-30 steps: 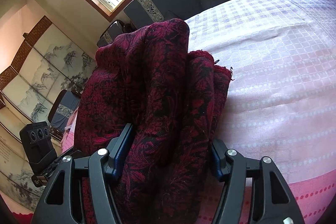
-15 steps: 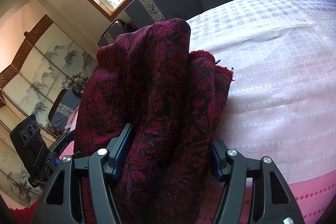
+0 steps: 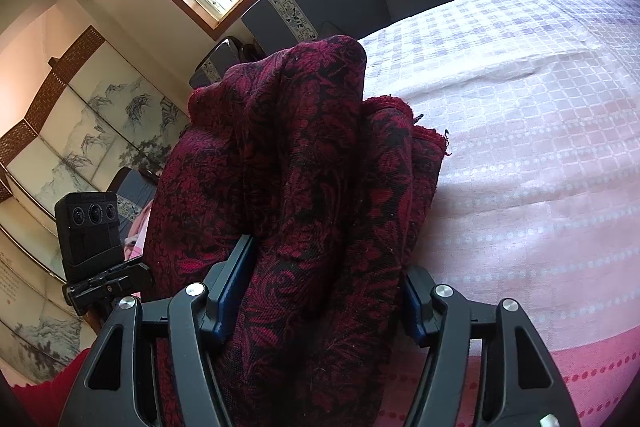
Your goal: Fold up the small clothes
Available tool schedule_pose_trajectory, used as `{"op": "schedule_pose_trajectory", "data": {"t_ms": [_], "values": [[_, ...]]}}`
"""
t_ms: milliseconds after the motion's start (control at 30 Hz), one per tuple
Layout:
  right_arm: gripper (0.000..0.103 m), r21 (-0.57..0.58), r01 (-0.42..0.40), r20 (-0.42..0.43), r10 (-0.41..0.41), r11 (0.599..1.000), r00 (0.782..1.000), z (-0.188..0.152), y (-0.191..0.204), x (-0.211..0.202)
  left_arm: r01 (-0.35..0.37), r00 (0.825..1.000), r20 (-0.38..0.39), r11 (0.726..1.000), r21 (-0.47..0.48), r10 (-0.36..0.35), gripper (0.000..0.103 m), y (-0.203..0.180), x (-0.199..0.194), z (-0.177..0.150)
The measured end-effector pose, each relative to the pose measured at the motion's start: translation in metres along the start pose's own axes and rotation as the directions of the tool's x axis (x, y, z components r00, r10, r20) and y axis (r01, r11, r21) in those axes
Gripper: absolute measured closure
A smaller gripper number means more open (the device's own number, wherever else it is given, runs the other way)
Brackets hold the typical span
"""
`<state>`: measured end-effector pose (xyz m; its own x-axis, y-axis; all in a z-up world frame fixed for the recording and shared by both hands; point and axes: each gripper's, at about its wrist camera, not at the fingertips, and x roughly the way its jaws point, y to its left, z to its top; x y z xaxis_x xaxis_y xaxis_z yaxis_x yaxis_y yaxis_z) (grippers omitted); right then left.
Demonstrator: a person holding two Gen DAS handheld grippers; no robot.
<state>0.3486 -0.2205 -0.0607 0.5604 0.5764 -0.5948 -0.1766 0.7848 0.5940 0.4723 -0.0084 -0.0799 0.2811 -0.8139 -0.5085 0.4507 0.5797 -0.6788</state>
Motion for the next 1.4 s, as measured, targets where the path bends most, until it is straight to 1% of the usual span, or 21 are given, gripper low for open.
{"op": "schedule_pose_trajectory", "data": {"t_ms": [67,100,133,200,300,367,433,567,600,633,767,833,933,1167,1300,1400], "values": [[0.043,0.002,-0.004,-0.001,0.004,1.0,1.0,0.0,-0.001,0.0,0.079,0.997,0.007,0.994,-0.077,-0.079,0.0,0.015,-0.001,0.007],[0.043,0.003,-0.005,-0.001,0.005,1.0,1.0,0.0,-0.002,0.0,0.101,0.995,0.01,0.989,-0.106,-0.1,0.0,0.021,-0.001,0.011],[0.043,0.003,-0.006,-0.001,0.006,1.0,1.0,0.0,-0.002,0.0,0.11,0.994,0.017,0.988,-0.108,-0.109,0.0,0.022,-0.003,0.014],[0.043,0.002,-0.01,-0.002,0.01,1.0,1.0,0.001,-0.003,0.0,0.095,0.995,-0.006,0.991,-0.094,-0.096,0.0,0.022,0.001,0.019],[0.042,0.002,-0.015,-0.004,0.015,1.0,1.0,0.002,-0.005,0.0,0.076,0.994,-0.071,0.997,-0.032,-0.078,0.0,0.011,0.011,0.019],[0.042,0.002,-0.017,-0.004,0.017,1.0,1.0,0.002,-0.006,0.0,0.044,0.995,-0.091,0.999,0.016,-0.042,0.0,0.003,0.016,0.014],[0.042,0.001,-0.018,-0.004,0.018,1.0,1.0,0.003,-0.006,0.0,0.017,0.997,-0.081,0.999,0.036,-0.015,0.0,-0.002,0.018,0.009],[0.042,0.003,-0.019,-0.005,0.019,1.0,1.0,0.003,-0.007,0.0,-0.005,0.998,-0.065,1.0,0.022,0.006,0.002,-0.007,0.02,0.008],[0.042,0.002,-0.019,-0.006,0.019,1.0,1.0,0.004,-0.007,0.0,-0.017,0.998,-0.06,0.999,0.029,0.019,0.005,-0.01,0.019,0.007],[0.042,0.003,-0.019,-0.006,0.019,1.0,1.0,0.004,-0.007,0.0,-0.028,0.998,-0.05,0.999,0.038,0.03,0.011,-0.012,0.017,0.005],[0.042,0.0,-0.022,-0.011,0.022,1.0,1.0,0.007,-0.008,0.002,-0.062,0.998,-0.027,0.997,0.048,0.063,0.02,-0.017,0.012,0.0],[0.045,0.016,-0.044,-0.023,0.045,0.999,0.999,0.009,-0.011,0.003,-0.073,0.997,-0.007,0.996,0.057,0.074,0.025,-0.024,0.012,-0.007],[0.049,0.035,-0.064,-0.034,0.066,0.997,0.997,0.012,-0.016,0.004,-0.097,0.995,0.01,0.993,0.065,0.097,0.028,-0.028,0.009,-0.013],[0.056,0.035,-0.046,-0.035,0.047,0.998,0.998,0.012,-0.008,0.003,-0.16,0.987,0.031,0.985,0.065,0.159,0.033,-0.039,0.005,-0.025],[0.058,0.049,-0.053,-0.044,0.055,0.997,0.998,0.009,-0.007,0.003,-0.195,0.98,0.039,0.978,0.078,0.193,0.034,-0.051,0.003,-0.029],[0.058,0.057,-0.063,-0.048,0.065,0.996,0.997,0.004,-0.005,0.003,-0.204,0.979,0.036,0.976,0.073,0.202,0.034,-0.055,-0.001,-0.034]]}}
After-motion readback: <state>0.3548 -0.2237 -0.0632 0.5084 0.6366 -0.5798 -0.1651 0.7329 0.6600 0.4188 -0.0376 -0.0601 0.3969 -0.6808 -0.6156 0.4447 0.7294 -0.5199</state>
